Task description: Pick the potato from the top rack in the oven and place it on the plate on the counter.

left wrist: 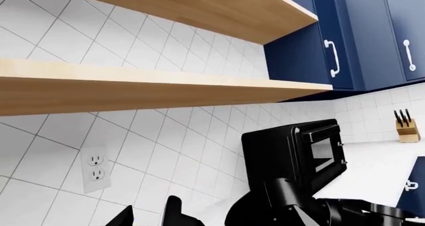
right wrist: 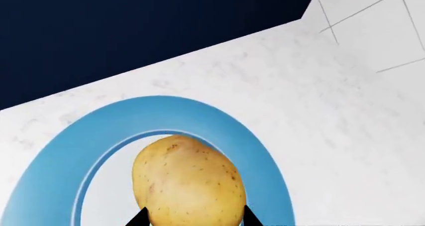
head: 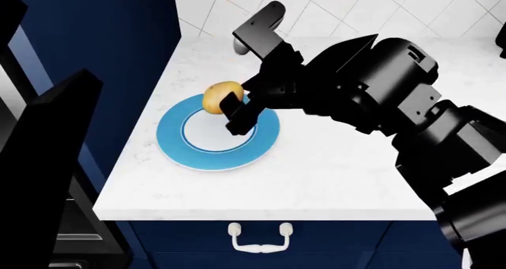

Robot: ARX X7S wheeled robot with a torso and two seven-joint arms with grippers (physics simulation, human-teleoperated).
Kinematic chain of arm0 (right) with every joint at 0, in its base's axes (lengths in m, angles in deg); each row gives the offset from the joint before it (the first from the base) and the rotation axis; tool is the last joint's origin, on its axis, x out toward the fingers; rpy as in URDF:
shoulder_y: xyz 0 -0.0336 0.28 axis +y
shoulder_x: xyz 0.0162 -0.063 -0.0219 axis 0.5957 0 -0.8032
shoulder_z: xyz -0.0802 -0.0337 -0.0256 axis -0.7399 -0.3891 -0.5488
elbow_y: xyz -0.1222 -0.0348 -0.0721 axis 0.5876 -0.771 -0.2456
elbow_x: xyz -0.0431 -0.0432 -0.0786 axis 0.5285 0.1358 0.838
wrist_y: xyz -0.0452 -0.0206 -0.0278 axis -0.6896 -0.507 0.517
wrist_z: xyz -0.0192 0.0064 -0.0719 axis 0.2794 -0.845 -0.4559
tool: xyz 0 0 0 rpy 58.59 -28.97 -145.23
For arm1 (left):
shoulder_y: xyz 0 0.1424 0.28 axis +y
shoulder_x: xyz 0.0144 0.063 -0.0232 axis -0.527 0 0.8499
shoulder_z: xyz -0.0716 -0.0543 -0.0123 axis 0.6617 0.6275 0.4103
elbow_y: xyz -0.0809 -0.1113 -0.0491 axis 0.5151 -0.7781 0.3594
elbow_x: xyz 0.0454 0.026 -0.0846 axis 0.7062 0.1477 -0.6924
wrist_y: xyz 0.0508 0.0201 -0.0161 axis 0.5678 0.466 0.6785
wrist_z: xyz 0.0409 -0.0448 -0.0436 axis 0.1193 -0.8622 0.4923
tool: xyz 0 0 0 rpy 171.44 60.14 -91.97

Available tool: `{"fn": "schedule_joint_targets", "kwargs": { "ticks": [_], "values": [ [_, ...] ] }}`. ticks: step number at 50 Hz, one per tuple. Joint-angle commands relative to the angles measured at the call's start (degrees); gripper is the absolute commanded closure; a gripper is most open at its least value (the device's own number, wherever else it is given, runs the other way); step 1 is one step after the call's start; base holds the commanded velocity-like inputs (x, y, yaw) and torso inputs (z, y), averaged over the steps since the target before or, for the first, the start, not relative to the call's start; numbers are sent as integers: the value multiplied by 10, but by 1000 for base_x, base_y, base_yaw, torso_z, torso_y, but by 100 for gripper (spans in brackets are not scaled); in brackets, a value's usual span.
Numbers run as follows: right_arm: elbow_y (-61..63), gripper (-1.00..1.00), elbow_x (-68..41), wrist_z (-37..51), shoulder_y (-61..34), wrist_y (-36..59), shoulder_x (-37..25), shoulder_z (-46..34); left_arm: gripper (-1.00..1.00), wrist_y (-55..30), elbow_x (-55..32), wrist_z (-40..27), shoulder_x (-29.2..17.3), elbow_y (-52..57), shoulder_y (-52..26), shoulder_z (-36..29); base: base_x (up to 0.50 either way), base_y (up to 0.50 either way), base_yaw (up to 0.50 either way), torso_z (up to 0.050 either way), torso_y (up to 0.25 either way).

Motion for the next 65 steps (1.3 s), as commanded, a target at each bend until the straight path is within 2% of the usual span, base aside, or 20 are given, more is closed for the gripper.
{"fn": "schedule_joint_targets", "kwargs": {
  "ticks": [1,44,60,61,65],
  "values": [
    [-3,100,8,-7,1,4,7,-10,-100,0,1,1,0,0,1,2,0,0,0,0,0],
    [-37,100,19,-14,12,6,32,-38,-100,-2,5,7,4,-1,7,5,0,0,0,0,0],
    [-60,100,45,-15,9,-23,46,-52,-100,-3,7,10,5,-1,12,11,0,0,0,0,0],
    [-60,-100,44,-16,10,-24,46,-51,-100,-4,7,10,5,0,12,12,0,0,0,0,0],
    [-60,-100,43,-16,9,-24,46,-51,-100,-5,8,12,7,0,14,14,0,0,0,0,0]
  ]
}}
